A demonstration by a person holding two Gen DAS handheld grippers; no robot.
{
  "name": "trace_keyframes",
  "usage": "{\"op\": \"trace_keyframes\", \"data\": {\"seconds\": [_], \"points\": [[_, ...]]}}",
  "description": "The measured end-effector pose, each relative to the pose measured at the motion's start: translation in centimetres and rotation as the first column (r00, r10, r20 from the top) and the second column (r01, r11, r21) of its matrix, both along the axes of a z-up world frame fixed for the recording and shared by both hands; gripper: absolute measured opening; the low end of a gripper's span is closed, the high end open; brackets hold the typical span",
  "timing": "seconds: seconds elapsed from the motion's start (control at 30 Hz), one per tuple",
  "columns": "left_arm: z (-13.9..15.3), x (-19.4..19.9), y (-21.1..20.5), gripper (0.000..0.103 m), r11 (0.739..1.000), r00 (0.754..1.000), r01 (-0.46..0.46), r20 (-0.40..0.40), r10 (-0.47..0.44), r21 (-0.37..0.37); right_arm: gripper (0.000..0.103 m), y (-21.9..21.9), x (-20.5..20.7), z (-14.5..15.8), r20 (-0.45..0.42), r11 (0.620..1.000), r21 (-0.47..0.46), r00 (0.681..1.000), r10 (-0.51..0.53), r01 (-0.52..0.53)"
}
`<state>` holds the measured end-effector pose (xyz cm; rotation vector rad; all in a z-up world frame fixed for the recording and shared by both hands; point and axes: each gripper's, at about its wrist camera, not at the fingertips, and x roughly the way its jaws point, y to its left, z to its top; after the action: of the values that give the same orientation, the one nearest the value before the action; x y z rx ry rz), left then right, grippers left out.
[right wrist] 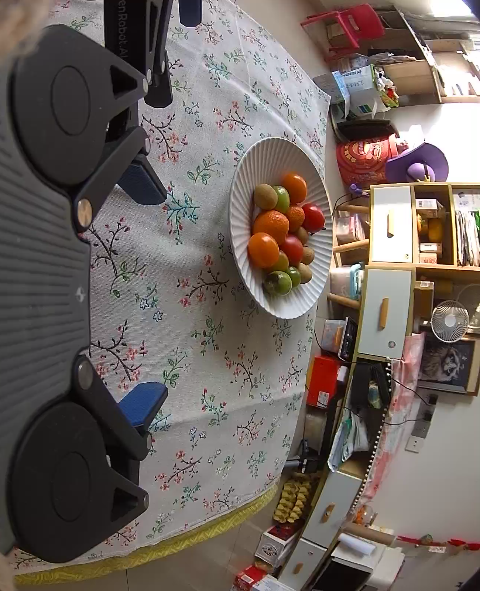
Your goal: Organize fruits
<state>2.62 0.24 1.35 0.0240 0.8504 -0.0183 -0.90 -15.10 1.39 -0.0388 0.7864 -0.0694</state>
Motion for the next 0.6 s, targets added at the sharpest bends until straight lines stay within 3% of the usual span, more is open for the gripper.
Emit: {"op": "trace_keyframes", "data": {"seconds": [0.6], "points": [[0.14,0.03,0.06,0.095,1.0,1.0,-0.013,0.004,0.013,0.0,0.102,0.05,0.0,-0.13,-0.006,1.0,-0.012,1.0,0.0,0.0]]}}
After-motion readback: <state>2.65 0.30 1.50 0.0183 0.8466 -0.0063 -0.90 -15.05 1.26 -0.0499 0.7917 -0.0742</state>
